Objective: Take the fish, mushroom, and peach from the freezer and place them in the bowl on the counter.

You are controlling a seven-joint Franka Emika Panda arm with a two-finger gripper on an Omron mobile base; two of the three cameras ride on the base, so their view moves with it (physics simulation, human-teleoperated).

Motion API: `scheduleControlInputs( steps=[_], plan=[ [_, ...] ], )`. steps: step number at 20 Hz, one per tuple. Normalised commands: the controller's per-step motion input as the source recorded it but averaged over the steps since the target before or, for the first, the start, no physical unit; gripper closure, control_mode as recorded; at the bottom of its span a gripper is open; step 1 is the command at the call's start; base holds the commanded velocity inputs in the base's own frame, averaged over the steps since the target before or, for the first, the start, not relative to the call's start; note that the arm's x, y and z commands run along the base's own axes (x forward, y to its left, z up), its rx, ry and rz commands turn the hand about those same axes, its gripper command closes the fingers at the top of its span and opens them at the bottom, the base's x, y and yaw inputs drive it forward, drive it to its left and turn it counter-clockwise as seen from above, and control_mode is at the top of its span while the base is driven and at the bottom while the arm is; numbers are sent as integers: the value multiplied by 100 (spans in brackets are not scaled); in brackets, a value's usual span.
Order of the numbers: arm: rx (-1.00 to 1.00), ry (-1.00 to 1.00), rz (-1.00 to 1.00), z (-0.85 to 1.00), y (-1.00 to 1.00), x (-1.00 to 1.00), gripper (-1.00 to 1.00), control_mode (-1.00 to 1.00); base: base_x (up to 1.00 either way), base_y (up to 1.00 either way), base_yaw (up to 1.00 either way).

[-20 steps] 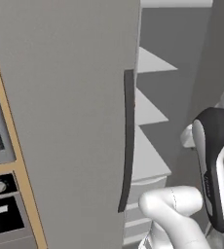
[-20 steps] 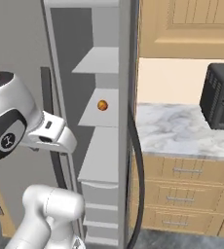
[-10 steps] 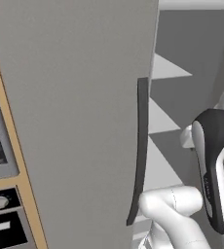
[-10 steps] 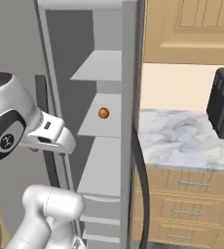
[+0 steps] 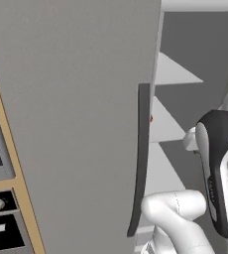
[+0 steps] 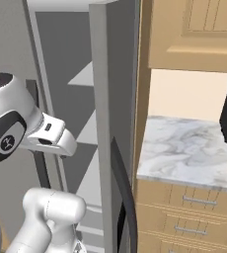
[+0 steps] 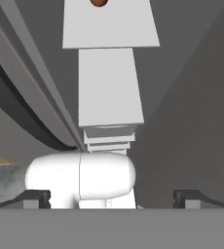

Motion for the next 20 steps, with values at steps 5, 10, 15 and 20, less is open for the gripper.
scheduleControlInputs(
  steps=[5, 10, 15, 20],
  plan=[
    [0, 0, 0, 0, 0, 0, -100, 100, 3, -60, 15],
    [0, 0, 0, 0, 0, 0, -100, 100, 0, -3, 0],
    [0, 0, 0, 0, 0, 0, -100, 100, 4, 0, 0],
    [0, 0, 0, 0, 0, 0, -100, 100, 0, 0, 0]
  ],
)
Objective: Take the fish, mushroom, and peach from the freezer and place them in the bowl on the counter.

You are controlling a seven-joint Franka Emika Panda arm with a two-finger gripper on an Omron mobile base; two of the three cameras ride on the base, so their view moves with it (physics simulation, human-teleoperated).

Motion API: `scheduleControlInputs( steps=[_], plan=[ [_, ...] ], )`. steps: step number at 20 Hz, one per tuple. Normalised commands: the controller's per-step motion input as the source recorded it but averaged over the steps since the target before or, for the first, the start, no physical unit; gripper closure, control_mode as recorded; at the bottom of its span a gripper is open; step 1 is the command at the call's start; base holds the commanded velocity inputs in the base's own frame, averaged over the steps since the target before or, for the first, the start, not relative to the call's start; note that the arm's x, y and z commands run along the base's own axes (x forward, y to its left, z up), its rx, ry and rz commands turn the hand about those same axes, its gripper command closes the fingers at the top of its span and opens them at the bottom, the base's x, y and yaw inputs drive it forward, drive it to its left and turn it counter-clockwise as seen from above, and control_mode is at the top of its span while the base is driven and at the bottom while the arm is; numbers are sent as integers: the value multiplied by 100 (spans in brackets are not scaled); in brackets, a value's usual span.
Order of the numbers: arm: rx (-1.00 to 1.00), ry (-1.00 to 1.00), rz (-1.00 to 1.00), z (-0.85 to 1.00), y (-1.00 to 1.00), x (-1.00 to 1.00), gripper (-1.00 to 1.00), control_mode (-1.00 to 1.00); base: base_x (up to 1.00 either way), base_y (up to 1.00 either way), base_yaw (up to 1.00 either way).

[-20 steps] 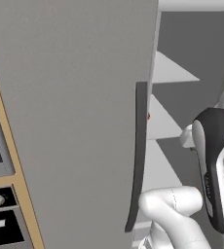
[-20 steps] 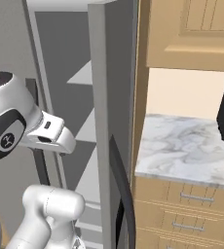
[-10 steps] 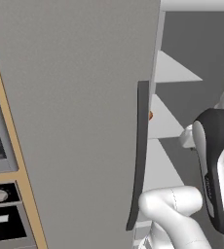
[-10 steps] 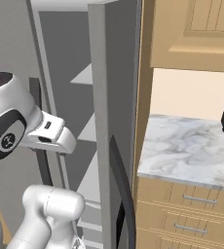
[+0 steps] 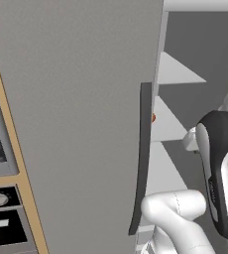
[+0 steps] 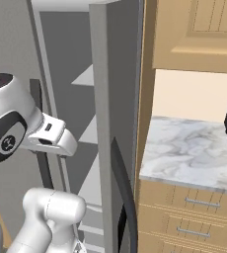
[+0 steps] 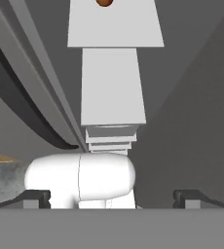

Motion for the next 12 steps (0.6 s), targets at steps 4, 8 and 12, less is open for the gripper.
scheduleControlInputs(
  steps=[4, 8, 12],
  plan=[
    [2, -20, 8, -4, 0, 27, -100, -100, 0, 0, 0],
    [6, -28, 16, -5, -1, 41, -100, -100, 0, 0, 0],
    [5, -27, 15, -17, 0, 46, -100, -100, 0, 0, 0]
  ],
)
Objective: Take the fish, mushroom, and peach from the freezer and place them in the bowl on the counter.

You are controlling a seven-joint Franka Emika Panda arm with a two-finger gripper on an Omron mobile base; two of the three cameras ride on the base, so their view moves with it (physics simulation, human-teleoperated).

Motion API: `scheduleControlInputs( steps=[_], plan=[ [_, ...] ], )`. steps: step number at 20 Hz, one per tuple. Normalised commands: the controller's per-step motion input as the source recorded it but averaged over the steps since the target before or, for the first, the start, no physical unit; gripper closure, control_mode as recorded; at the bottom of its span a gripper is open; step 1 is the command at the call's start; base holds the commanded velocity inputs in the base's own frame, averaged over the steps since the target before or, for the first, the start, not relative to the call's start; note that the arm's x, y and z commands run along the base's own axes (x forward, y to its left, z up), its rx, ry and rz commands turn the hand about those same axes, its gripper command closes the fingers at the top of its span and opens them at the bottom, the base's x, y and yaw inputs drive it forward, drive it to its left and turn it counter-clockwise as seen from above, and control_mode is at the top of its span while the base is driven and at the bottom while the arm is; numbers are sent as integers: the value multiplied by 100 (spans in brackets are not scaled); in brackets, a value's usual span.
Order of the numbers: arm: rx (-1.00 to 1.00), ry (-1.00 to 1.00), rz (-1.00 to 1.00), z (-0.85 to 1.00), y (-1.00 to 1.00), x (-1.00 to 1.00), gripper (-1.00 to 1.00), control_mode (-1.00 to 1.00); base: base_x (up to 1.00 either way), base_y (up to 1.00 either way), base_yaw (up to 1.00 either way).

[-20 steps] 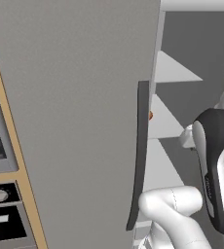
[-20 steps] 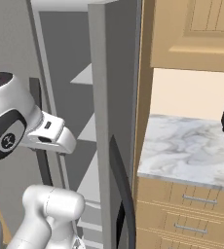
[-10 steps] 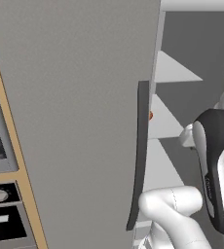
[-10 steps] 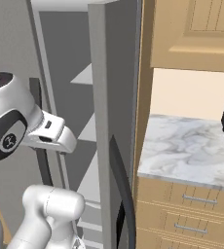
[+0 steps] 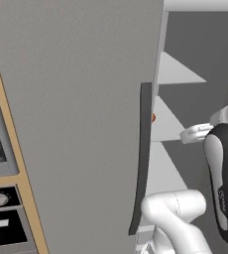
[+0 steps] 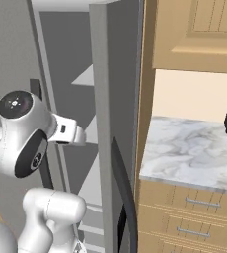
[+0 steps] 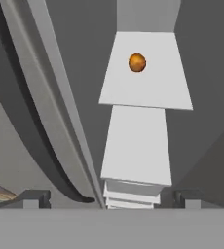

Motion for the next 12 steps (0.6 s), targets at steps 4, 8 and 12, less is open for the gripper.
scheduleControlInputs(
  steps=[4, 8, 12],
  plan=[
    [9, -25, 3, -14, 0, 43, -100, -100, 0, 0, 0],
    [5, -6, 0, 0, 4, 76, -100, -100, 0, 0, 0],
    [5, 0, 0, -9, -1, 72, -100, -100, 0, 0, 0]
  ],
)
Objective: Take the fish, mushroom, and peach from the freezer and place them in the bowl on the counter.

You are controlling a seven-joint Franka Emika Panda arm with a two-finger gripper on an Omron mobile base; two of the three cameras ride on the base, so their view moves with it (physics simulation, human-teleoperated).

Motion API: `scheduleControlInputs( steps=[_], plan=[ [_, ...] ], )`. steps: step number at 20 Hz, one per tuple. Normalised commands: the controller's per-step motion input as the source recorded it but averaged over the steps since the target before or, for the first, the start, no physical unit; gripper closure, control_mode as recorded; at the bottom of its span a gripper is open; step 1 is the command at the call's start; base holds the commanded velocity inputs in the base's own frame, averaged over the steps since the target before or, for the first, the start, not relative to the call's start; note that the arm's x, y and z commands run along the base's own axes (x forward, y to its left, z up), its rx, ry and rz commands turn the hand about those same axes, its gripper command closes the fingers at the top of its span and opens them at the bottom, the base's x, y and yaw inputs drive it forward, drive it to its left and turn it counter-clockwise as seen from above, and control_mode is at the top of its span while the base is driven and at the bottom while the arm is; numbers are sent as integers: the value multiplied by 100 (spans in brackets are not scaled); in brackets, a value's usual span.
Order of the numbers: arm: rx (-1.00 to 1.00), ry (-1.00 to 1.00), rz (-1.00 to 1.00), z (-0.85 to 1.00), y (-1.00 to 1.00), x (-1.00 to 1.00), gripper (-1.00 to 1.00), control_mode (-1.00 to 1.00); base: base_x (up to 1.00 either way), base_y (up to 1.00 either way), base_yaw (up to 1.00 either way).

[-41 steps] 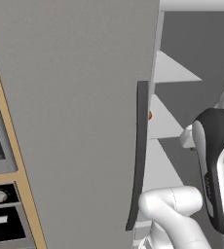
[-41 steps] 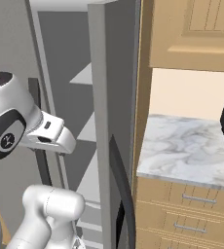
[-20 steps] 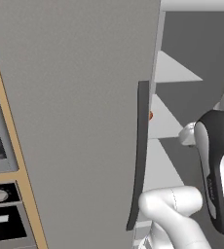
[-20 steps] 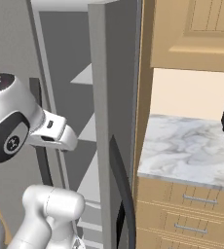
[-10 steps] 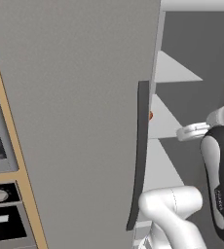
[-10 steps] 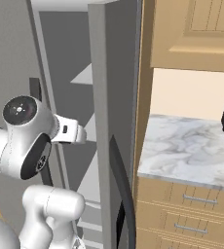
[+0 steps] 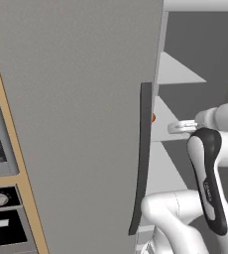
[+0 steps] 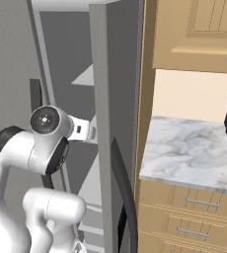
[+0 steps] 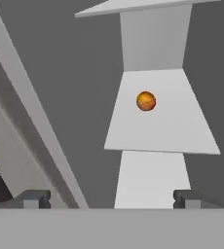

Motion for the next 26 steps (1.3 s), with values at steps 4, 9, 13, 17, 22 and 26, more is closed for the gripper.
scheduleControlInputs(
  steps=[4, 9, 13, 17, 22, 26],
  plan=[
    [8, 1, 0, -4, -7, 71, -100, -100, 0, 0, 0],
    [12, 7, 0, -3, -12, 61, -100, -100, 0, 0, 0],
    [7, 8, 0, -13, -4, 69, -100, -100, 0, 0, 0],
    [-2, 12, 0, -20, 0, 57, -100, -100, 0, 0, 0],
    [-6, 8, 0, -26, -8, 49, -100, -100, 0, 0, 0],
    [-3, 0, 0, -38, -16, 46, -100, -100, 0, 0, 0]
  ],
)
